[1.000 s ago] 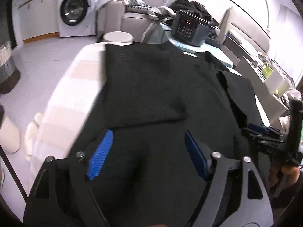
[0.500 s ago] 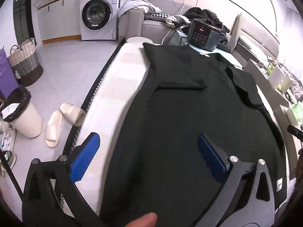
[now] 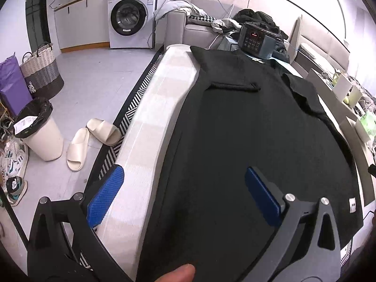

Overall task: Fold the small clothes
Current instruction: 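Move the right gripper to the hem by the JIAXUN label and grasp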

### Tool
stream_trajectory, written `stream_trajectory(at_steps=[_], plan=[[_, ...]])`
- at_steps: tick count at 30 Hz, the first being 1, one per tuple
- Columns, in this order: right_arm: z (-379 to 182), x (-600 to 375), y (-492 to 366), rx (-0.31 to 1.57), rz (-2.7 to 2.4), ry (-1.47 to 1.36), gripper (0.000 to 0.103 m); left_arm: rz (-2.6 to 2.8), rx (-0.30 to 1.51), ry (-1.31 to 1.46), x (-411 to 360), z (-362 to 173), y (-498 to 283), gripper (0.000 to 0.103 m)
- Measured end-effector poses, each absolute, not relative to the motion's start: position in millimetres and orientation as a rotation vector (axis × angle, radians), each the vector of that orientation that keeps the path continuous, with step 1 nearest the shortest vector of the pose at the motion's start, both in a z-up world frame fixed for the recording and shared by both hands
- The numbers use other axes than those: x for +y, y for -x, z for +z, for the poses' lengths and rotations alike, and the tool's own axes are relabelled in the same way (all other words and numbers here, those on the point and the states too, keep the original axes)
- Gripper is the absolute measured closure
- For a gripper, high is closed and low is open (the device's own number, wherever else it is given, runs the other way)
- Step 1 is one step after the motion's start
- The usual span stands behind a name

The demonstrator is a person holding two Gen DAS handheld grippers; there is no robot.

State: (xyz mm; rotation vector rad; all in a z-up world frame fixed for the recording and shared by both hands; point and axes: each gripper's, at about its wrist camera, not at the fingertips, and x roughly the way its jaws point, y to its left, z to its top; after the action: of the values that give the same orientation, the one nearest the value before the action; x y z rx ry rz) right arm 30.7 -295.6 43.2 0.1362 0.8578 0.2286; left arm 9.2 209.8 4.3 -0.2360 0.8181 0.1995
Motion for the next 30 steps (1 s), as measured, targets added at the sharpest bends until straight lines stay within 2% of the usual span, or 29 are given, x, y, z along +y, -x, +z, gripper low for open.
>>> stream_trajectory(at_steps=[9, 10, 12, 13, 20, 22, 30], plan=[[20, -314, 12, 0.903, 0.216, -0.083, 0.009, 0.188, 0.837, 0.236, 208, -6, 33, 0.001], [17, -316, 14, 0.91, 0.21, -0.077, 0.011, 0.188, 0.843, 0.236, 207, -8, 34, 0.001], [8, -320, 21, 0.933, 0.209, -0.068, 0.023, 0.182, 0.862, 0.242, 207, -14, 40, 0.002], [4, -322, 24, 0.947, 0.208, -0.063, 0.026, 0.173, 0.868, 0.248, 207, -16, 41, 0.004], [0, -336, 40, 0.941, 0.218, -0.076, 0.027, 0.138, 0.909, 0.303, 211, -29, 50, 0.025], [-3, -343, 41, 0.954, 0.235, -0.114, 0.027, 0.12, 0.924, 0.305, 210, -32, 50, 0.034], [-15, -362, 40, 0.968, 0.341, -0.355, 0.029, 0.065, 0.934, 0.321, 203, -37, 49, 0.037]])
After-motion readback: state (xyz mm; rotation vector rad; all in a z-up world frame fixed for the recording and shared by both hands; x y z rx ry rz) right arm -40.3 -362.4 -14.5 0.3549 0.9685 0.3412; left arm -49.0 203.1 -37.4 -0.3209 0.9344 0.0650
